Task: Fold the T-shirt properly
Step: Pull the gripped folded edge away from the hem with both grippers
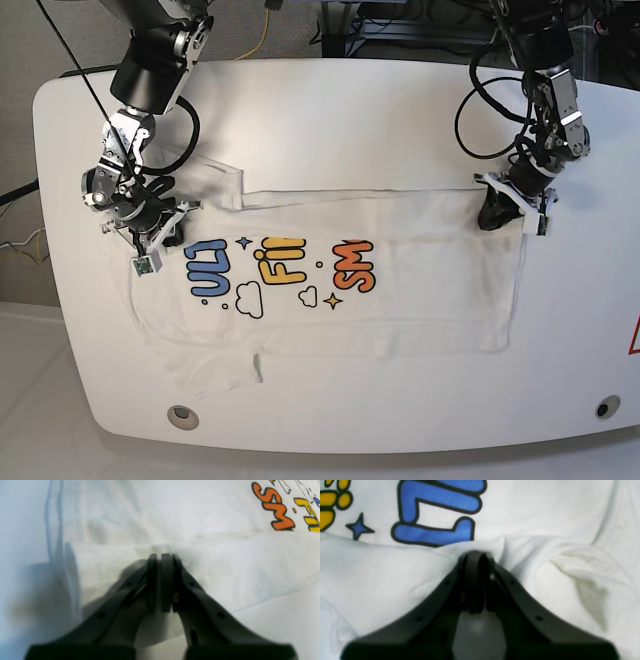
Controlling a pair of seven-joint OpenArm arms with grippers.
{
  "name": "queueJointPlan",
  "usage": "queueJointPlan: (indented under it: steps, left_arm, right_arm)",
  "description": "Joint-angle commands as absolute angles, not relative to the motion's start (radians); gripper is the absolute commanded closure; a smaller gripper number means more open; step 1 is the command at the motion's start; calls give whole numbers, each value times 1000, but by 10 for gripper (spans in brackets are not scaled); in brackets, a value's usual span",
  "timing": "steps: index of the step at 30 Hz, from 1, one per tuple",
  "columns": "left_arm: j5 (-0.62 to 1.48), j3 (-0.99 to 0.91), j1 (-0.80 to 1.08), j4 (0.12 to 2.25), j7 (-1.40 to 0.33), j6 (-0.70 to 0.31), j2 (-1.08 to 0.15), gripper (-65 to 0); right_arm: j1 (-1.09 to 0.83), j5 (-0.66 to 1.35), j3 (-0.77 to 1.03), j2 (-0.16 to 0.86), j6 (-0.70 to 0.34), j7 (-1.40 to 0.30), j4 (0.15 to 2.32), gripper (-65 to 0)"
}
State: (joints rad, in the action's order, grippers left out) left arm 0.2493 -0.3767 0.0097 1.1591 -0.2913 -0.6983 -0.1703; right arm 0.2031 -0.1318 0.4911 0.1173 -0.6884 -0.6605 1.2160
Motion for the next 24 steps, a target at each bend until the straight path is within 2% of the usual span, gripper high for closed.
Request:
queueJointPlan:
  steps: [1, 12, 24]
  left_arm:
    - [214, -375, 25, 1191, -367, -698, -177, -30]
    - [214, -361, 91, 1300, -424, -698, -177, -30]
    - [214, -341, 156, 1300, -424, -698, -176, -30]
  right_arm:
    - [176, -219, 490, 122, -698, -794, 1202, -52]
    - [67, -217, 490, 108, -698, -800, 1345, -52]
    - [-21, -217, 490, 90, -698, -796, 1366, -52]
